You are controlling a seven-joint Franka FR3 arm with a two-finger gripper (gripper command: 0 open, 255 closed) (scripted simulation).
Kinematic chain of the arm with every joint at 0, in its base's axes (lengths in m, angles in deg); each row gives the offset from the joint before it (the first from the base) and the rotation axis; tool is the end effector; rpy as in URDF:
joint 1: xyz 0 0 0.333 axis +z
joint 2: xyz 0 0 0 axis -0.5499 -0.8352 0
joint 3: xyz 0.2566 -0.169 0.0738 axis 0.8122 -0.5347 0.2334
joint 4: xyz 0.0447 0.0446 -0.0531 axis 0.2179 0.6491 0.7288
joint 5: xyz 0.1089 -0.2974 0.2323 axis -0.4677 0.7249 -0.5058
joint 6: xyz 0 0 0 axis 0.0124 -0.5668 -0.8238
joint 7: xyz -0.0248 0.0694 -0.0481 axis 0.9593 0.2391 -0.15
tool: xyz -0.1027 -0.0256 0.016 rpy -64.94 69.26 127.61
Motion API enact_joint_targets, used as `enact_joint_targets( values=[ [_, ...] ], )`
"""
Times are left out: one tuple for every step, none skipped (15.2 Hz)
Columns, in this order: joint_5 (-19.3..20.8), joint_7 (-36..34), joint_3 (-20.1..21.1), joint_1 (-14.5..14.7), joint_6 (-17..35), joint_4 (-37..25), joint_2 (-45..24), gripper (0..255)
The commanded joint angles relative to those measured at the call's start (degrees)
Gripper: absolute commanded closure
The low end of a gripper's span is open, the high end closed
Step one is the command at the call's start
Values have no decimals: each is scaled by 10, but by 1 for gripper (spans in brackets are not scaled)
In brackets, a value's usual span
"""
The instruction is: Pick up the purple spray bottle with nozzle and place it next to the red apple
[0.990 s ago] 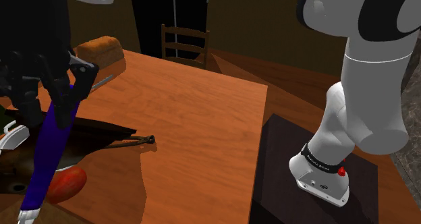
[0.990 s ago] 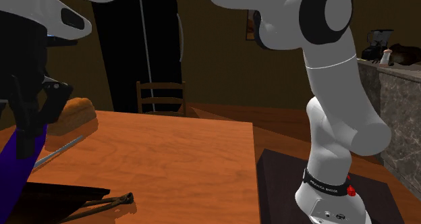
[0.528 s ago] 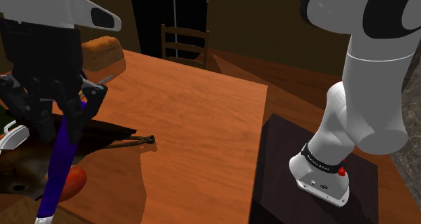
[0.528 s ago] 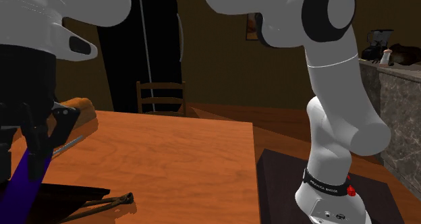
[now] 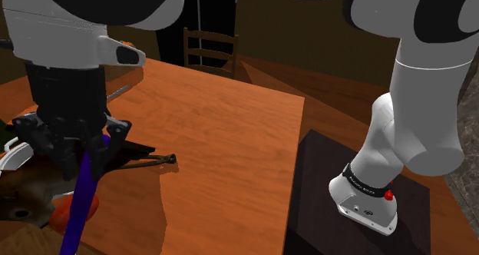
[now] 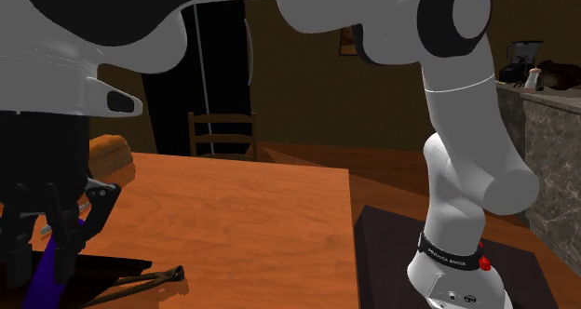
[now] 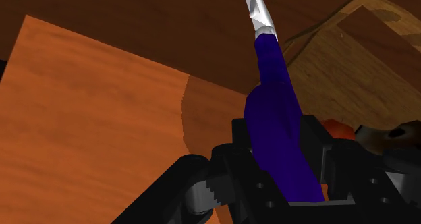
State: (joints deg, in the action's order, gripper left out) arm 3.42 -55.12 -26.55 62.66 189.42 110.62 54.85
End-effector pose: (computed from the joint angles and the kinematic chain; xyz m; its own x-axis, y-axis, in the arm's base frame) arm 0.4464 0.5147 0.5017 0.6585 -0.6739 -0.3351 -0.7364 -0.6688 -0.1020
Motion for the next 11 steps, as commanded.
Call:
enact_joint_targets(
  values=[
    [0,4,0,0,13,11,-2,255],
    [-1,5,0,0,20,18,-3,255],
    [-1,7,0,-1,27,24,-3,255],
    [-2,9,-1,-1,34,31,-4,255],
    [-2,11,-1,-1,41,37,-5,255],
    [-2,13,-1,-1,48,43,-6,255],
    [-3,15,-1,-1,55,49,-8,255],
    [-3,16,-1,-1,62,55,-9,255],
    [-3,18,-1,-1,68,60,-11,255],
    [-4,20,-1,-1,75,65,-12,255],
    [-4,22,-1,-1,82,71,-14,255]
  ],
)
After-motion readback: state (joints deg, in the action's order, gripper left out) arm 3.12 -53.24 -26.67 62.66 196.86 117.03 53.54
